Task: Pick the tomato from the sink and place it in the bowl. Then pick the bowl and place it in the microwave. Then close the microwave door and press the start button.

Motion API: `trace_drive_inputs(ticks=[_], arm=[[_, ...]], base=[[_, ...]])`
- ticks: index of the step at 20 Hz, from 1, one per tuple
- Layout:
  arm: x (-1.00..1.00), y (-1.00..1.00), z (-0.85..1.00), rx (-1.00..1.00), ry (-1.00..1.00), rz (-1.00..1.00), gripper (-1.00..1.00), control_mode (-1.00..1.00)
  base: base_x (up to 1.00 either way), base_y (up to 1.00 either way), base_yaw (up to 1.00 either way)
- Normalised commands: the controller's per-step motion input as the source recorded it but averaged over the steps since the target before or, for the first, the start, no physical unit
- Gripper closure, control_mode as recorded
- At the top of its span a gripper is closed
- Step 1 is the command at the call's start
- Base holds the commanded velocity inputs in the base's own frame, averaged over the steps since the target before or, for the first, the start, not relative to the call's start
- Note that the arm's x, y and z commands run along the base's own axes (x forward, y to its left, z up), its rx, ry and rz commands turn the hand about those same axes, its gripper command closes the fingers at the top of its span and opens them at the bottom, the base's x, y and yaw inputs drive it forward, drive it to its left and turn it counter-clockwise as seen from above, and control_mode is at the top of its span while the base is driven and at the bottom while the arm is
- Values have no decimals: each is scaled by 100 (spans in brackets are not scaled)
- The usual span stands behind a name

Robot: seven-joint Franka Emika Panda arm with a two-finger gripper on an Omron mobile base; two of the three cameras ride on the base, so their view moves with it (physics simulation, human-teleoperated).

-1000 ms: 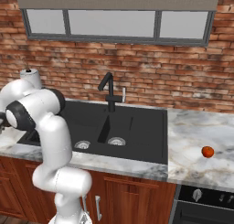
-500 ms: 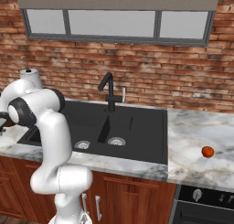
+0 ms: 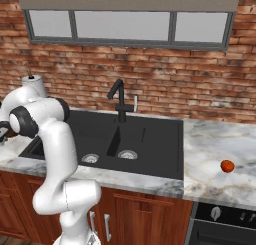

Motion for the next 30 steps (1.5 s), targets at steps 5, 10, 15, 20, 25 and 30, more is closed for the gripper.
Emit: trace_drive_inputs(ticks=[5, 10, 15, 20, 25, 30], arm=[[32, 12, -13, -2, -1, 0, -100, -100], [14, 6, -9, -1, 0, 0, 100, -100], [1, 0, 1, 0, 0, 0, 100, -100], [0, -10, 19, 0, 0, 0, 100, -100], [0, -16, 25, 0, 0, 0, 100, -100], [-30, -31, 54, 0, 0, 0, 100, -100]], base=[[0, 0, 0], [0, 0, 0], [0, 0, 0], [0, 0, 0], [0, 0, 0], [0, 0, 0]])
